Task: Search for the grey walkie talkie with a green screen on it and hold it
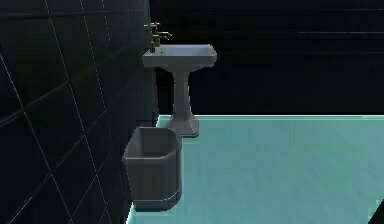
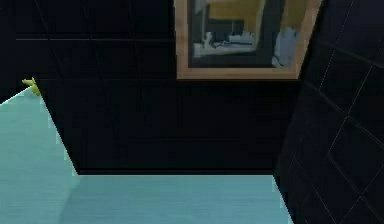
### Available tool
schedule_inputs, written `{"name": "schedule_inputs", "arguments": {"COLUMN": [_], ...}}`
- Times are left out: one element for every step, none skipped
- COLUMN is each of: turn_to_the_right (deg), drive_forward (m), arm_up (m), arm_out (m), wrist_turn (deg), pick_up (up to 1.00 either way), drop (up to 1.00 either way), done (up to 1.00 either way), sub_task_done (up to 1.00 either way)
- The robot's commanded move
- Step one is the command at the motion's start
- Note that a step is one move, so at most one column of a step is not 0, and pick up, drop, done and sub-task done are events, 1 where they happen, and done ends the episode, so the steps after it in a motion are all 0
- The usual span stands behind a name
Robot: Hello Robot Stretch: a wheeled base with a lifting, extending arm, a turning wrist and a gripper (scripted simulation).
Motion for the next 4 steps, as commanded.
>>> {"name": "schedule_inputs", "arguments": {"turn_to_the_right": [45.0, 42.0, 0.0, -45.0], "drive_forward": [0.00, 0.00, 0.15, 0.00], "arm_up": [0.00, 0.00, 0.00, 0.00], "arm_out": [0.00, 0.00, 0.00, 0.00], "wrist_turn": [0.0, 0.0, 0.0, 0.0], "pick_up": [0.00, 0.00, 0.00, 0.00], "drop": [0.00, 0.00, 0.00, 0.00], "done": [0.00, 0.00, 0.00, 0.00], "sub_task_done": [0.00, 0.00, 0.00, 0.00]}}
